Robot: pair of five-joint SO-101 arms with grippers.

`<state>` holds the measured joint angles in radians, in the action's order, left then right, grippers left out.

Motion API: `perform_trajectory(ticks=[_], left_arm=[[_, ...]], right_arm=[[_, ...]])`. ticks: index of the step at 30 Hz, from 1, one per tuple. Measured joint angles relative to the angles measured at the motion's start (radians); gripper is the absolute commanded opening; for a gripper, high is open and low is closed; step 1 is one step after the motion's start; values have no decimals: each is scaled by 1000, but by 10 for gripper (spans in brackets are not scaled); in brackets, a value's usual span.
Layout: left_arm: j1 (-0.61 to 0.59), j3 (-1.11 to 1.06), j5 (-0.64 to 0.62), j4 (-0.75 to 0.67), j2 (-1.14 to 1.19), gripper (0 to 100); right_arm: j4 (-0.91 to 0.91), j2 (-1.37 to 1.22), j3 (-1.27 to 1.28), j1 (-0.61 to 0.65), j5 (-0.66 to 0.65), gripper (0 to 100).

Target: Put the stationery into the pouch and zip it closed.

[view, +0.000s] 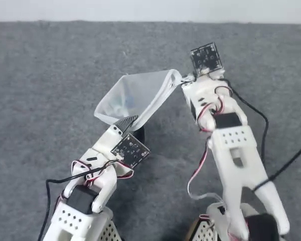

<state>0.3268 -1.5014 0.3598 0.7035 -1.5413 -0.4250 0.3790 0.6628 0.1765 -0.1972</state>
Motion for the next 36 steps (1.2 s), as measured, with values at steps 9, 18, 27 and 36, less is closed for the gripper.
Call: perform_trajectory(ticks=[9,18,27,36], left_arm=[[2,-2,0,0,0,9],[2,-2,0,0,0,11],[-2,-2,-3,9,-2,186],[-51,0,-206,11,0,251]], right_arm=[[0,-77,-40,-26,31,6],[-51,-71,-41,-26,37,143],[-284,69,-41,-2,43,243],[-344,95,-41,-3,48,243]])
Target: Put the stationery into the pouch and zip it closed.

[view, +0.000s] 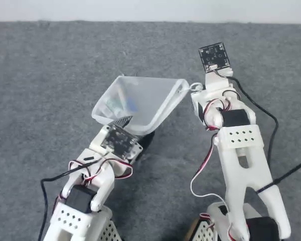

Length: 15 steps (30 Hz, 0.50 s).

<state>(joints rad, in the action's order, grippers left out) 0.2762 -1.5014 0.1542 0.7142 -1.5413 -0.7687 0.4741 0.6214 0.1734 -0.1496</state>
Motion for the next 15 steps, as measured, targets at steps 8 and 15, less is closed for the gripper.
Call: perform_trajectory(ticks=[8,15], left_arm=[[-74,84,-241,78,0,339],[-80,106,-328,84,0,339]], right_arm=[[-25,232,68,78,3,243],[-25,417,161,106,3,242]])
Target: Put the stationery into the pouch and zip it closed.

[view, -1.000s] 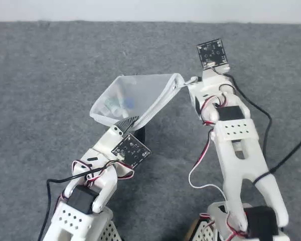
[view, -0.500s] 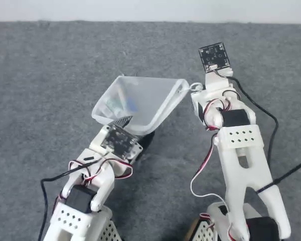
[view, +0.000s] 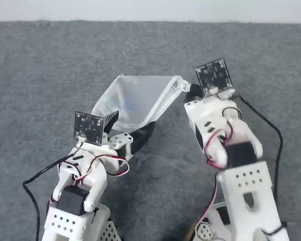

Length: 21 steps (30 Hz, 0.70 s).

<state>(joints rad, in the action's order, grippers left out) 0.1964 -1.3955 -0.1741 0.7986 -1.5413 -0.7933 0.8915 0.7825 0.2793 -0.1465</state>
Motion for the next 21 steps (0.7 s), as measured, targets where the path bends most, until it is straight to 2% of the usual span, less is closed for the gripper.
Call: perform_trajectory(ticks=[7,15,21], left_arm=[[-2,14,-3,0,0,338],[-89,18,-71,0,0,339],[-109,18,-86,-5,0,338]], right_arm=[[-2,126,54,31,0,242],[-2,232,80,57,0,242],[6,241,118,92,-23,236]])
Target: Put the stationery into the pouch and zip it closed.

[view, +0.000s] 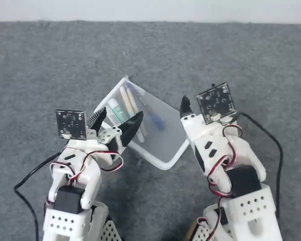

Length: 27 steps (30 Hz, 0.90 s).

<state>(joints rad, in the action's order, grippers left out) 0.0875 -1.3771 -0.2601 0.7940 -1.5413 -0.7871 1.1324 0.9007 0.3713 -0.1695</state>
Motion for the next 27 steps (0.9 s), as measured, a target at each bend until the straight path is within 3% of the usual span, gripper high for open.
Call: perform_trajectory(ticks=[3,7,14,20,27], left_arm=[[-2,0,0,0,0,328],[-2,0,0,-75,0,233],[-2,-32,2,-209,0,13],[-2,-43,55,-245,0,10],[-2,-46,58,-247,0,10]], right_arm=[[48,0,48,-5,-11,141],[163,0,118,0,-14,9],[348,0,216,-3,-14,6],[365,21,222,0,-14,6],[365,275,331,0,-14,6]])
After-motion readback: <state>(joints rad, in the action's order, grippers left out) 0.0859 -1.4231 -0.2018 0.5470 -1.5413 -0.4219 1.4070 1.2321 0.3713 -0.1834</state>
